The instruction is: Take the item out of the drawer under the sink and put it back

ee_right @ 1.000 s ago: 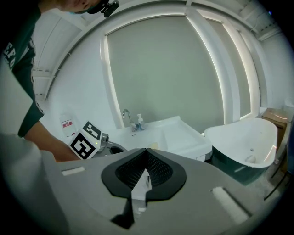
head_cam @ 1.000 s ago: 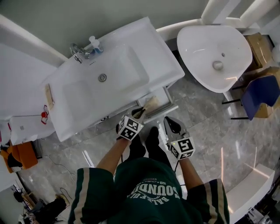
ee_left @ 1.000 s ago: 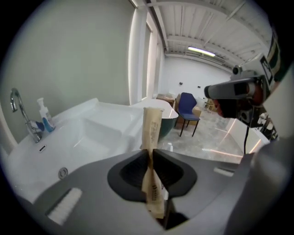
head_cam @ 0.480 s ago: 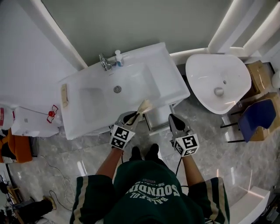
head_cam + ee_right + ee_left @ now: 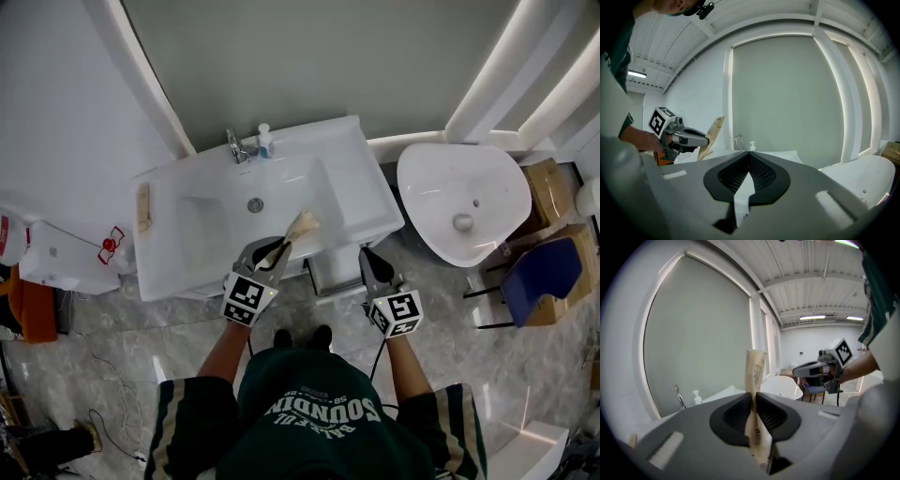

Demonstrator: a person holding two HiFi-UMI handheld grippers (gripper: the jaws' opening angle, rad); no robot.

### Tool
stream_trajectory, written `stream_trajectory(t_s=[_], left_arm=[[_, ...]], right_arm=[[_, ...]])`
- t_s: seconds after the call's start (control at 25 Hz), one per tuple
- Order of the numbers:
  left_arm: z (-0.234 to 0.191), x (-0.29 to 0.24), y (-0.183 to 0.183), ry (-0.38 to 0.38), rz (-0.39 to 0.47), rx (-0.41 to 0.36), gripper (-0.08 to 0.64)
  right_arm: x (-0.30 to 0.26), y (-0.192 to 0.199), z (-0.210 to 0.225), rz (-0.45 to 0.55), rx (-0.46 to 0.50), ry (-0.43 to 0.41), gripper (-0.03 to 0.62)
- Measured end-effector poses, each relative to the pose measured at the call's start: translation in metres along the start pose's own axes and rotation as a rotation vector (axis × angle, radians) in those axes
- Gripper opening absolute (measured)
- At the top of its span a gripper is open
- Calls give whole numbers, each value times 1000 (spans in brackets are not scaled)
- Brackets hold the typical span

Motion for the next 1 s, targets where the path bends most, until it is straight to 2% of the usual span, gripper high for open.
stream_trajectory(t_s=[0.16, 0.4, 0.68, 1.0], left_arm=[[-3, -5, 7, 0, 1, 9, 91], [2, -7, -1, 30, 9, 16, 91], [4, -12, 9, 48, -2, -12, 91], [25, -28, 7, 119, -34, -14, 91]], right_arm=[[-3, 1, -5, -8, 16, -2, 2], [0, 2, -8, -11, 18, 4, 2], [8, 5, -9, -9, 7, 20, 2], [25, 17, -4, -49, -11, 52, 2]])
Point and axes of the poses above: the fingertips, and each gripper's own axes: x backward along the fingers, z to its right, y out of its underside, the point moved 8 cm from there along x, backward along the fingers, and after that the axes turned 5 degrees about -x, right-handed, at the moved point
